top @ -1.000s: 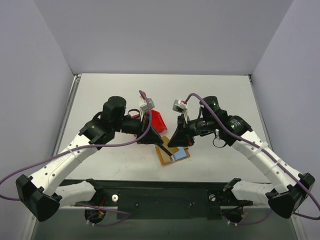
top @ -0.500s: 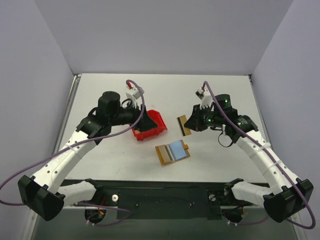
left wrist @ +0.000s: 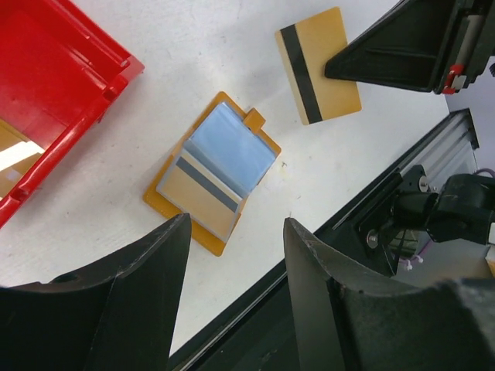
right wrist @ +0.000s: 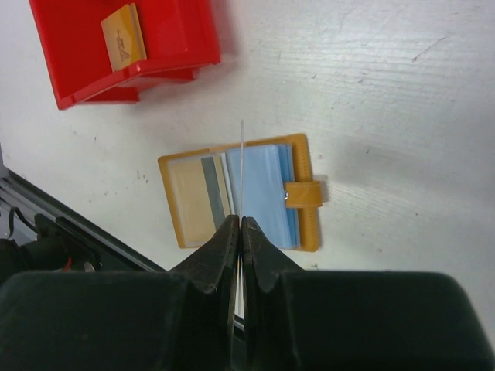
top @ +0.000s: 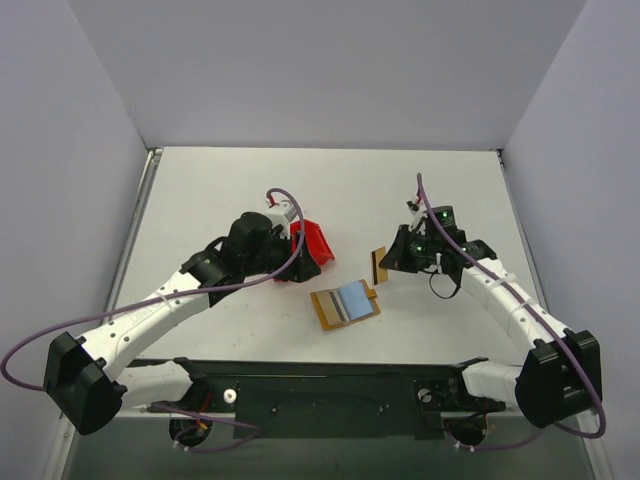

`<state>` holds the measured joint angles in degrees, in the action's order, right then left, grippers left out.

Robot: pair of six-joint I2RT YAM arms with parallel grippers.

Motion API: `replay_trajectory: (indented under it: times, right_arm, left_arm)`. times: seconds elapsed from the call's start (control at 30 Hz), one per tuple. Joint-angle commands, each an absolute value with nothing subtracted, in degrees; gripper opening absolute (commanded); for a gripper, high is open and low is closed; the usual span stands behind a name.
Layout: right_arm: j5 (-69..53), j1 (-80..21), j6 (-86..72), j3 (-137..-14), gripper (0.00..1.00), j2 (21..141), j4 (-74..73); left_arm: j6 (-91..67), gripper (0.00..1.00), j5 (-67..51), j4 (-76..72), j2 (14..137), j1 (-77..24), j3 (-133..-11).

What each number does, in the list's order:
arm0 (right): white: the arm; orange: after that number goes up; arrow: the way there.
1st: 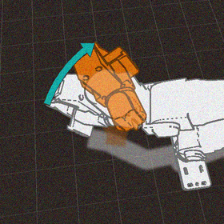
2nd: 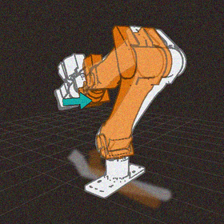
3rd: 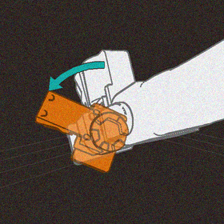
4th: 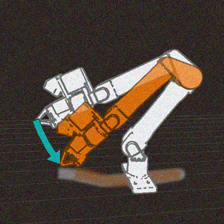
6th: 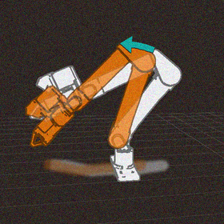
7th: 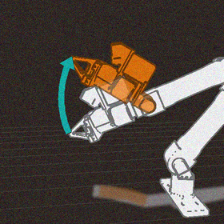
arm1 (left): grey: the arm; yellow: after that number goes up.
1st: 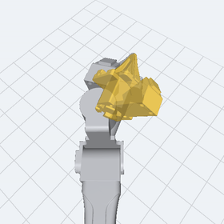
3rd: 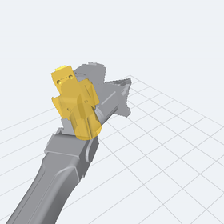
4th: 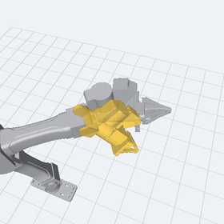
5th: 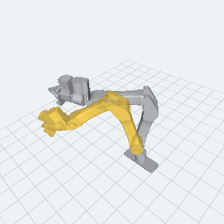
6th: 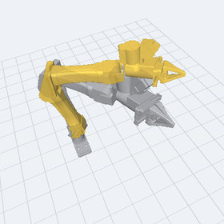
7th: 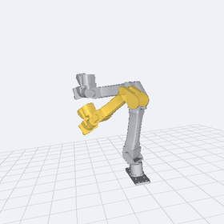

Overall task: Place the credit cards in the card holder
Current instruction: Turn over the card slot in the card holder.

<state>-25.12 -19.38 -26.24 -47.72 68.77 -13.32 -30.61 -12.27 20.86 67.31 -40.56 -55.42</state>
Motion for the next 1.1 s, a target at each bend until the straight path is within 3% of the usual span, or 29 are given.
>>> replay_trajectory:
  times: [0.0,0.1,0.4,0.5,0.57,0.6,0.73,1.07]
  right_arm:
    - [-34.78,-13.03,-29.35,-45.88,0.0,71.97,-6.34]
    - [-34.9,-11.51,-29.36,-44.65,0.0,72.51,-5.19]
    - [-19.54,-17.57,-24.09,-50.26,0.0,76.11,-18.18]
    - [-11.11,-23.71,-23.73,-52.38,0.0,78.74,-21.7]
    - [-9.59,-25.57,-24.69,-52.56,0.0,79.45,-21.88]
    - [-9.41,-25.84,-25.31,-52.12,0.0,79.63,-21.28]
    - [-8.79,-25.66,-26.19,-50.98,0.0,79.89,-20.13]
    - [-18.71,-25.66,-20.39,-48.25,0.0,80.33,-15.56]
  left_arm:
    - [-35.5,0.61,-5.71,15.04,66.71,-41.22,-53.36]
    - [-36.21,0.61,-5.45,13.54,66.45,-41.22,-52.21]
    - [-36.83,0.56,-6.42,2.48,72.76,-46.04,-47.57]
    - [-37.62,0.39,-7.11,-7.44,77.23,-47.55,-45.09]
    - [-38.14,0.29,-8.0,-10.71,80.4,-49.03,-44.39]
    - [-38.23,0.19,-7.82,-11.94,81.38,-49.48,-44.38]
    - [-38.58,0.0,-6.42,-14.85,86.74,-52.47,-44.38]
    - [-41.75,0.0,-1.94,-16.26,96.33,-55.02,-44.56]
